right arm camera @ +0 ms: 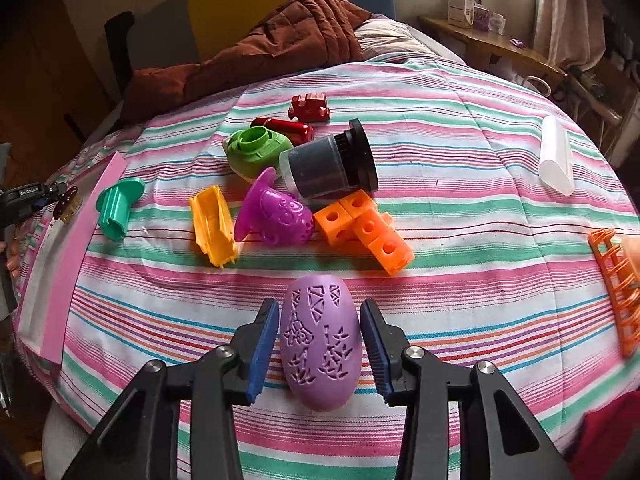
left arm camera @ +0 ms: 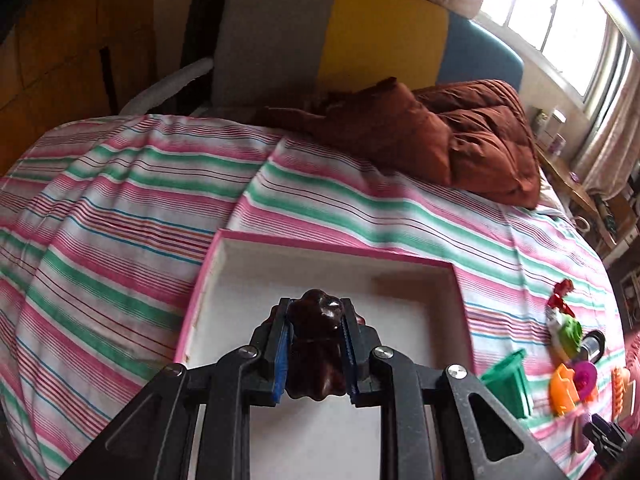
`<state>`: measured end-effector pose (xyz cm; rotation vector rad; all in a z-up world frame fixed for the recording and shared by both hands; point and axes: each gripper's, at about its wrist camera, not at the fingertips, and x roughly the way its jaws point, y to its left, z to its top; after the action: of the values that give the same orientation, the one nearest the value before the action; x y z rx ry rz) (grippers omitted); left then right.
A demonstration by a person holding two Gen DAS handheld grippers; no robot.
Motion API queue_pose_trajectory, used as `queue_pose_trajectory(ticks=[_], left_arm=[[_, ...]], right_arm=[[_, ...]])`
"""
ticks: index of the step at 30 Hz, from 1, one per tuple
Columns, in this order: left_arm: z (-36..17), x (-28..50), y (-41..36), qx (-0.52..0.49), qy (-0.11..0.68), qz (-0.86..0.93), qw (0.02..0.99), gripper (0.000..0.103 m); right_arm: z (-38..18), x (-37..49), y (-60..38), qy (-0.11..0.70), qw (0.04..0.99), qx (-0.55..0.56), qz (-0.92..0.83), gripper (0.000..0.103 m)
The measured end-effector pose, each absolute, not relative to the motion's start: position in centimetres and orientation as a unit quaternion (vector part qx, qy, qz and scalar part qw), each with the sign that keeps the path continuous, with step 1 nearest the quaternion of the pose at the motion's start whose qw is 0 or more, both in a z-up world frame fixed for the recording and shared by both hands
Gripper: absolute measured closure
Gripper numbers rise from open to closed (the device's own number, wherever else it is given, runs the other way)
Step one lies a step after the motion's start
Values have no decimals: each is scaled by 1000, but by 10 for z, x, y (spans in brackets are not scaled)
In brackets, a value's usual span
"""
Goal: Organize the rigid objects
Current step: 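Carry the brown pinecone piece into the white tray and open the left tool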
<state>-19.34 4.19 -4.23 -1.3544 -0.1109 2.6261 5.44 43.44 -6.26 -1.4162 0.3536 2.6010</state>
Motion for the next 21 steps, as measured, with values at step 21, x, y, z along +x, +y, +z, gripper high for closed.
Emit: queue_pose_trajectory(ticks=[21], left_arm=[[-16, -167, 5, -428, -111, 896, 51, 64]], right_arm=[[-64, 54, 416, 118, 38, -469, 874, 59]])
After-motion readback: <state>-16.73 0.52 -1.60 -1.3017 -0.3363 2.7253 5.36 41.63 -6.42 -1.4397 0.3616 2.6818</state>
